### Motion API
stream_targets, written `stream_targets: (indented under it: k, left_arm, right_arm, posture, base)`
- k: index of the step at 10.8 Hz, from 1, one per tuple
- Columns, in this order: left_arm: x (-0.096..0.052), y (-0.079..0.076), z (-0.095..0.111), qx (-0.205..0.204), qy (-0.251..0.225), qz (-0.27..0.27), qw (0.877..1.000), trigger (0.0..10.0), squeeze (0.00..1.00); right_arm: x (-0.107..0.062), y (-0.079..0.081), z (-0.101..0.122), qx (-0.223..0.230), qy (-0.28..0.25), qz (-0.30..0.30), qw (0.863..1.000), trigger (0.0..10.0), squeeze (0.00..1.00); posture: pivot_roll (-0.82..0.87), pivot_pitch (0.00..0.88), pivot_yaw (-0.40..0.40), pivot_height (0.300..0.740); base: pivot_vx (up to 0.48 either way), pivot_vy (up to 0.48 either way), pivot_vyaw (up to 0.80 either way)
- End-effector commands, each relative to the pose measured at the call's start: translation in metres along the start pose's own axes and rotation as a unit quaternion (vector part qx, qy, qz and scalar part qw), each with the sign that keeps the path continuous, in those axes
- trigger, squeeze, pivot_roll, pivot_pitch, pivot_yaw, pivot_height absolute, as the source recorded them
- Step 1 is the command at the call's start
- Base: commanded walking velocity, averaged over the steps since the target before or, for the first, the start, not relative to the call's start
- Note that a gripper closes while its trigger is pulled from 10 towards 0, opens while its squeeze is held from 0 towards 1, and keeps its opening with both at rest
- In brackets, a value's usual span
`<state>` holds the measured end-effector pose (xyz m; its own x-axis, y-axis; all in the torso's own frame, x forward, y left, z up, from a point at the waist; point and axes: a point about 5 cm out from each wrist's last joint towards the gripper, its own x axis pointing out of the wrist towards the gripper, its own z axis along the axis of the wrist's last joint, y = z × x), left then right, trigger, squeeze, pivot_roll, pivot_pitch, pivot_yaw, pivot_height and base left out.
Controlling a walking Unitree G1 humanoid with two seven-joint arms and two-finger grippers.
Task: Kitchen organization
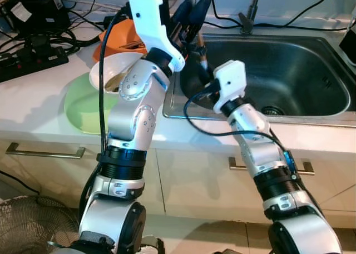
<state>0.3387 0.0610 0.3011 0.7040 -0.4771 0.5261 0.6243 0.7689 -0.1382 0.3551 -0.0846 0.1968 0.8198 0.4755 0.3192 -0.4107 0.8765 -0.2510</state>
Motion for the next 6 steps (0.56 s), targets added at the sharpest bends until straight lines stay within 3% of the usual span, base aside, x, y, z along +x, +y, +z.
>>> stream_targets:
  k: [1,4,5,6]
  left_arm:
    - [0.000,-0.001,0.005,-0.003,-0.007,-0.005,1.000,10.0,1.00]
    - [-0.012,-0.002,-0.002,-0.015,0.008,-0.020,1.000,10.0,1.00]
    - [-0.025,0.003,-0.017,0.000,0.049,-0.009,0.999,10.0,0.00]
    - [-0.033,0.006,-0.028,0.010,0.081,0.002,0.997,10.0,0.00]
  right_arm:
    - [0.004,-0.004,0.002,-0.007,0.004,-0.008,1.000,0.0,0.00]
    - [0.009,-0.029,-0.012,0.004,0.067,-0.089,0.994,0.0,0.00]
    - [0.011,-0.050,-0.018,0.003,0.108,-0.135,0.985,10.0,0.00]
    - [0.011,-0.060,-0.021,0.007,0.122,-0.149,0.981,10.0,0.00]
  posture:
    - [0.07,0.046,0.041,0.740]
    - [0.09,0.039,0.039,0.740]
    - [0.09,0.033,0.040,0.740]
    - [0.09,0.032,0.040,0.740]
  base:
    - [0.000,0.000,0.00]
    - [0.000,0.000,0.00]
    - [0.000,0.000,0.00]
    - [0.000,0.000,0.00]
